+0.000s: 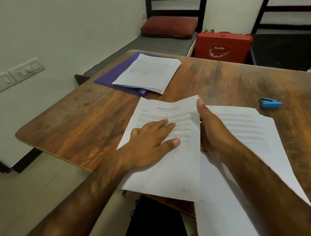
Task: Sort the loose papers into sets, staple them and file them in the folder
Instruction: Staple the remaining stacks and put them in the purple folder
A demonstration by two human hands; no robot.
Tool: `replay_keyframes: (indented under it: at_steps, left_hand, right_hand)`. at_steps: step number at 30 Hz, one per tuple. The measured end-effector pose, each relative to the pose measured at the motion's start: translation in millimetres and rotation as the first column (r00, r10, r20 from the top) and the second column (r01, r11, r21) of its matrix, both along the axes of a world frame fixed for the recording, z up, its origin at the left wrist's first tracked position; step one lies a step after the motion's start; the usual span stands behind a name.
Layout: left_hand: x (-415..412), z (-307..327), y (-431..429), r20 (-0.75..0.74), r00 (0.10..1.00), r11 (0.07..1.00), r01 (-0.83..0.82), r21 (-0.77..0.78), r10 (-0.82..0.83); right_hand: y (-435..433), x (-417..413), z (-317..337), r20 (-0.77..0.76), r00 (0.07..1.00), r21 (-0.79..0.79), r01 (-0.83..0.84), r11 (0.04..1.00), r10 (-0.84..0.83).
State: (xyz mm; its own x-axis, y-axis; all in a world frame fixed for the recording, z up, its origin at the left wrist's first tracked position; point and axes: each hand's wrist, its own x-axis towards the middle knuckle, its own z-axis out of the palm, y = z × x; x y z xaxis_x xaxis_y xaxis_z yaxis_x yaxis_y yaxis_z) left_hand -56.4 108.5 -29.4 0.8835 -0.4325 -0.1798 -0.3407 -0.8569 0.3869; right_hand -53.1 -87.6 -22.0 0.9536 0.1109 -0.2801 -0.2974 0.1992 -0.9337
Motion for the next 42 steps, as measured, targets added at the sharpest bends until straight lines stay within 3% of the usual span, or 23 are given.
replay_keyframes:
  at_steps: [3, 6, 7, 9, 11, 14, 19, 21, 24, 25, 29, 32, 36, 39, 42]
  left_hand:
    - [4, 4, 6, 0.045, 0.998, 0.993, -0.043, -0.111, 0.048]
    - [15, 7, 27, 0.193, 0.945, 0.936, -0.203, -0.289, 0.264]
    - [21, 8, 39, 0.163, 0.920, 0.892, -0.285, -0.350, 0.358]
    - [32, 14, 60, -0.091, 0.879, 0.737, -0.444, -0.509, 0.467]
    - [35, 18, 70, -0.325, 0.837, 0.542, -0.536, -0.647, 0.440]
    - [31, 21, 70, -0.409, 0.842, 0.383, -0.528, -0.757, 0.352]
    - [39, 24, 93, -0.298, 0.842, 0.509, -0.515, -0.690, 0.450]
    - [43, 17, 110, -0.189, 0.819, 0.629, -0.545, -0.555, 0.542]
    - [45, 6, 124, 0.013, 0.787, 0.774, -0.604, -0.188, 0.617]
    - [45, 4, 123, 0.088, 0.791, 0.795, -0.600, -0.087, 0.606]
    - [39, 19, 97, 0.329, 0.794, 0.796, -0.582, 0.167, 0.512]
    - [27, 36, 50, 0.390, 0.810, 0.854, -0.511, 0.100, 0.439]
    - [13, 36, -23, 0.293, 0.905, 0.951, -0.297, -0.080, 0.307]
    - [21, 23, -62, 0.317, 0.909, 0.963, -0.251, -0.099, 0.269]
    - [36, 9, -91, 0.292, 0.921, 0.964, -0.264, -0.017, 0.257]
  right_hand:
    - [5, 2, -3, 0.058, 0.998, -0.136, 0.021, 0.991, -0.013]
    - [6, 0, 0, 0.091, 0.994, -0.151, 0.074, 0.986, -0.061]
    - [5, 1, 1, 0.104, 0.992, -0.124, 0.087, 0.989, -0.074]
    - [3, 3, 5, 0.122, 0.988, -0.043, 0.105, 0.994, -0.099]
    - [4, 6, 7, 0.117, 0.986, 0.033, 0.116, 0.993, -0.119]
    - [17, 9, 5, 0.104, 0.985, 0.061, 0.132, 0.989, -0.138]
    - [37, 12, 4, 0.095, 0.994, -0.005, 0.049, 0.999, -0.048]
    - [43, 12, 2, 0.145, 0.989, -0.219, -0.004, 0.976, 0.037]
    - [48, 15, -4, 0.210, 0.974, -0.691, 0.087, 0.717, 0.085]
    - [49, 16, -5, 0.224, 0.972, -0.749, 0.125, 0.650, 0.071]
    - [40, 12, -3, 0.275, 0.961, -0.808, 0.210, 0.551, 0.036]
    - [24, 11, 0, 0.323, 0.946, -0.816, 0.266, 0.513, 0.024]
    - [-11, 4, 0, 0.353, 0.936, -0.848, 0.314, 0.426, 0.012]
    - [-47, -5, -1, 0.347, 0.937, -0.878, 0.341, 0.337, -0.045]
    - [-76, -19, -13, 0.355, 0.927, -0.880, 0.376, 0.291, -0.122]
